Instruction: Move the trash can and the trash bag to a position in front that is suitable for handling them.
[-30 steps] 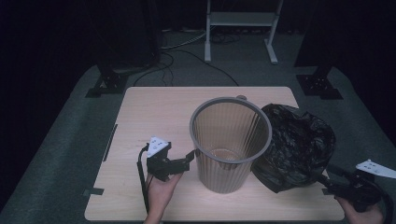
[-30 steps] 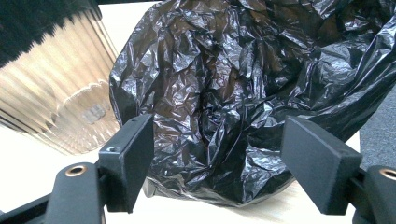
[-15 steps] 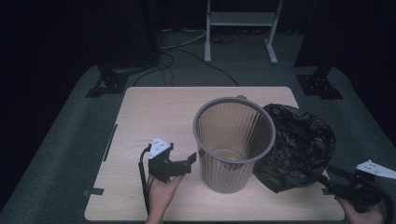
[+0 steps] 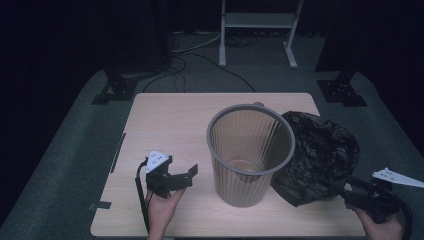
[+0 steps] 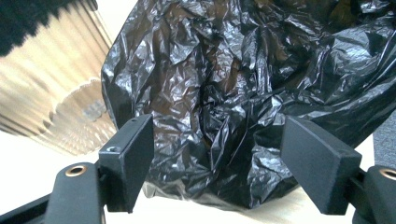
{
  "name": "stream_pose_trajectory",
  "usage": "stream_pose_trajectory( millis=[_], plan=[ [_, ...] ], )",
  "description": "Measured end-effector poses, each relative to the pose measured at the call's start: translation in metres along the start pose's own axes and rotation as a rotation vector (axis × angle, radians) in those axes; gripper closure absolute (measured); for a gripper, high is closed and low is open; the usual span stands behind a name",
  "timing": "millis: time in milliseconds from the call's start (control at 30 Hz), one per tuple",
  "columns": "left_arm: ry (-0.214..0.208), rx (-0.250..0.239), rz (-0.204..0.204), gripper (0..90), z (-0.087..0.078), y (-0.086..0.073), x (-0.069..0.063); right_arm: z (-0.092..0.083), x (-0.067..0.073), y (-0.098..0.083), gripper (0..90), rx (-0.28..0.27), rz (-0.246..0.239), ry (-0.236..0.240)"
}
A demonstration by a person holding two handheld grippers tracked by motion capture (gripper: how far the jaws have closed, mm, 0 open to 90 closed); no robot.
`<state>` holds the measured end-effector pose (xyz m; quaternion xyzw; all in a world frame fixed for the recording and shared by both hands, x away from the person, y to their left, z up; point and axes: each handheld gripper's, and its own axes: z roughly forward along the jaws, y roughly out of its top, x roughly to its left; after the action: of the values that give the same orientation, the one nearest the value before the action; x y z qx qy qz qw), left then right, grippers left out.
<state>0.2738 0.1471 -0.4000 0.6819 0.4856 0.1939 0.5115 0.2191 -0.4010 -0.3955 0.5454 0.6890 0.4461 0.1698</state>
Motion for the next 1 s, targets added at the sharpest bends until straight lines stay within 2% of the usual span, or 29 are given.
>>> stream_pose_trajectory(
  millis=[233, 367, 500, 600, 1000],
  plan=[
    [0.016, 0.001, -0.004, 2.5, -0.008, 0.0, 0.008, 0.01, -0.007, 0.012, 25.3, 0.029, 0.025, -0.011],
    [0.027, 0.001, -0.002, 2.6, -0.01, -0.001, 0.011, 0.018, -0.008, 0.025, 25.3, 0.04, 0.038, 0.015],
    [0.03, 0.002, -0.011, 2.6, -0.011, -0.002, 0.014, 0.028, -0.005, 0.041, 25.4, 0.062, 0.024, 0.021],
    [0.034, -0.001, -0.016, 2.6, -0.013, -0.002, 0.018, 0.039, -0.003, 0.051, 25.5, 0.09, 0.001, 0.006],
    [0.041, -0.009, -0.025, 2.6, -0.017, -0.002, 0.023, 0.091, -0.002, 0.089, 26.1, 0.219, -0.033, -0.036]
  ],
)
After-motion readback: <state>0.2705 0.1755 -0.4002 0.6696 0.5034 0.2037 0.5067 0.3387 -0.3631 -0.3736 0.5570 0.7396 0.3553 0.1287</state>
